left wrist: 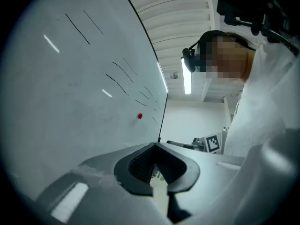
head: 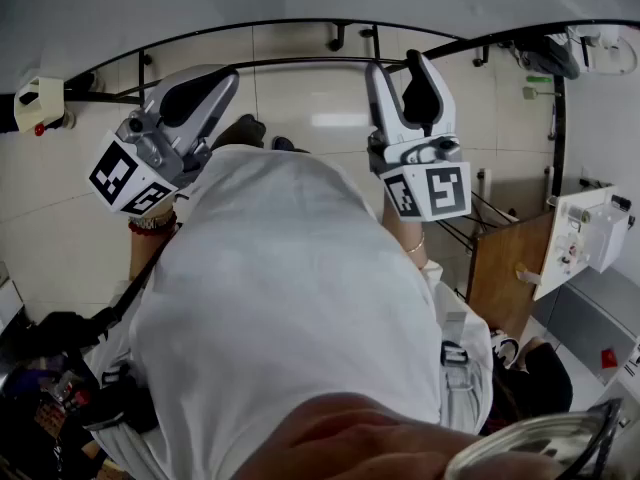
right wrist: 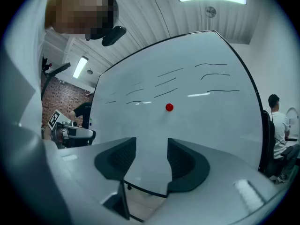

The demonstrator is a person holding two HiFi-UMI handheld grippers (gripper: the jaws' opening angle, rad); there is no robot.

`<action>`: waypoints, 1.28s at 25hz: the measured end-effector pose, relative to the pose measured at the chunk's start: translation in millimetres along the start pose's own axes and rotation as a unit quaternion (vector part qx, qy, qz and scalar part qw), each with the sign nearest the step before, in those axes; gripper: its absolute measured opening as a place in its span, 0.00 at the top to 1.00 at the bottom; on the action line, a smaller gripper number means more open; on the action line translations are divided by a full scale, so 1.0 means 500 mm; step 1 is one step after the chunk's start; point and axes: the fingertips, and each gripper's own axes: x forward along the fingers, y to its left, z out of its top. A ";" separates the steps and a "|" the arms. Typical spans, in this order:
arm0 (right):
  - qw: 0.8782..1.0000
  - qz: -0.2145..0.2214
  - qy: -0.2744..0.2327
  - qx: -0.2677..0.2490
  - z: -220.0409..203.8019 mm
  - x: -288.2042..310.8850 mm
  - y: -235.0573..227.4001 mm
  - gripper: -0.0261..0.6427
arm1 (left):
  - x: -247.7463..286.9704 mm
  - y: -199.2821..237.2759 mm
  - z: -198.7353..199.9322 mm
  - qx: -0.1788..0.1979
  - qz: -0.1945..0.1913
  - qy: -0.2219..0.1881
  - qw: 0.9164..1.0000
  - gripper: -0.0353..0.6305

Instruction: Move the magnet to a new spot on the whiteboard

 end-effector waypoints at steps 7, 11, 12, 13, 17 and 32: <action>0.999 -0.033 0.007 -0.020 0.038 0.109 -0.011 0.66 | 0.009 0.091 0.037 0.048 -0.031 0.020 0.998 0.94; 0.996 -0.072 -0.010 -0.051 0.101 0.196 -0.048 0.66 | 0.031 0.143 0.064 0.014 -0.083 0.023 0.996 0.94; 0.995 -0.079 -0.016 -0.058 0.118 0.211 -0.056 0.66 | 0.032 0.146 0.066 0.009 -0.090 0.025 0.996 0.94; 0.994 -0.085 -0.022 -0.066 0.133 0.226 -0.061 0.66 | 0.030 0.151 0.069 0.011 -0.095 0.029 0.995 0.94; 0.985 -0.122 -0.025 -0.116 0.160 0.268 -0.085 0.67 | 0.021 0.175 0.064 0.022 -0.102 0.038 0.994 0.94; 0.977 -0.149 -0.033 -0.150 0.184 0.292 -0.154 0.77 | 0.066 0.203 0.018 -0.013 -0.143 0.041 0.989 0.94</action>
